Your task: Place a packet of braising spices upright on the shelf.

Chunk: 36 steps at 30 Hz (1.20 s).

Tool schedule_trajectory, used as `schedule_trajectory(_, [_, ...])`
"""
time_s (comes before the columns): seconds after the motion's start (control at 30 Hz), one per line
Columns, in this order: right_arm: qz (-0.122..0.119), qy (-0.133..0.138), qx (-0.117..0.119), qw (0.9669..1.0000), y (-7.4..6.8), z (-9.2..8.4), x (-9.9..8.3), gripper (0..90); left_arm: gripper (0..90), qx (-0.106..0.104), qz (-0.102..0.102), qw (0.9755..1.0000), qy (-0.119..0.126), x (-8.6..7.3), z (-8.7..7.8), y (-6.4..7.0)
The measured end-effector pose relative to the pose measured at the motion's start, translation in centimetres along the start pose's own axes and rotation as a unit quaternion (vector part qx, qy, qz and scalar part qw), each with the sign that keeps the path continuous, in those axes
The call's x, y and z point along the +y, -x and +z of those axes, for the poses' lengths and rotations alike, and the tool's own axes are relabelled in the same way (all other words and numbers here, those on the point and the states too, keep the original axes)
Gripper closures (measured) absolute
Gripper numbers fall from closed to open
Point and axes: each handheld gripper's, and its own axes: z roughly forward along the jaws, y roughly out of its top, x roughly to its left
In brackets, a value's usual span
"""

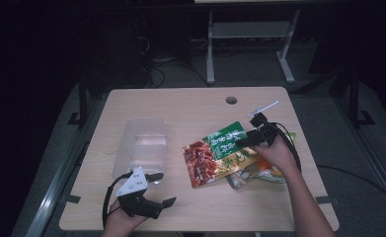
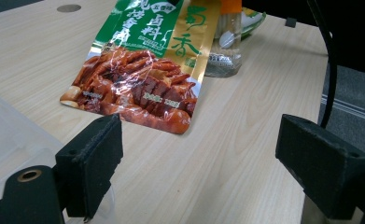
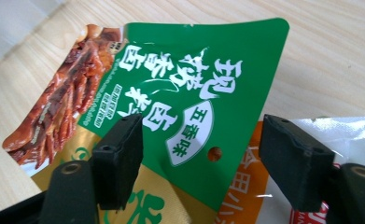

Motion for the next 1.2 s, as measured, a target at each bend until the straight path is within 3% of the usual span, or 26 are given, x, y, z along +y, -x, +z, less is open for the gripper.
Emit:
schedule_trajectory(0.07, [0.001, 0.000, -0.001, 1.0000, 0.1, 0.1, 0.0, 31.5, 14.5, 0.000, -0.001, 1.0000, 0.000, 0.0, 0.0, 0.0])
schedule_trajectory(0.13, [0.022, 0.001, 0.007, 0.9997, 0.4, 0.1, 0.0, 36.3, 14.5, 0.000, -0.002, 1.0000, 0.000, 0.0, 0.1, 0.0])
schedule_trajectory(0.23, [0.035, -0.002, 0.010, 0.9993, 0.6, 0.2, 0.0, 44.3, 14.5, 0.000, -0.002, 1.0000, -0.001, 0.0, 0.2, 0.2])
schedule_trajectory(0.4, [0.034, -0.013, 0.002, 0.9993, 0.7, 0.4, 0.0, 62.5, 14.5, 0.001, 0.001, 1.0000, -0.002, 0.1, 0.3, 0.2])
schedule_trajectory(0.47, [0.034, -0.011, -0.001, 0.9993, 0.6, 0.4, 0.0, 65.9, 14.6, 0.001, 0.001, 1.0000, -0.002, 0.1, 0.3, 0.1])
schedule_trajectory(0.67, [0.025, -0.008, 0.008, 0.9996, 0.5, 0.2, 0.0, 85.5, 15.1, 0.000, -0.007, 1.0000, 0.001, 0.1, 0.3, 0.0])
schedule_trajectory(0.9, [0.015, 0.009, 0.026, 0.9995, -0.2, -0.6, 0.1, 89.5, 15.1, -0.002, -0.006, 1.0000, -0.005, 0.1, 0.5, 0.0])
schedule_trajectory(1.2, [-0.020, 0.026, 0.034, 0.9989, -1.8, -2.0, 0.1, 89.7, 15.1, -0.008, -0.014, 0.9999, -0.002, 0.5, 0.6, -0.2])
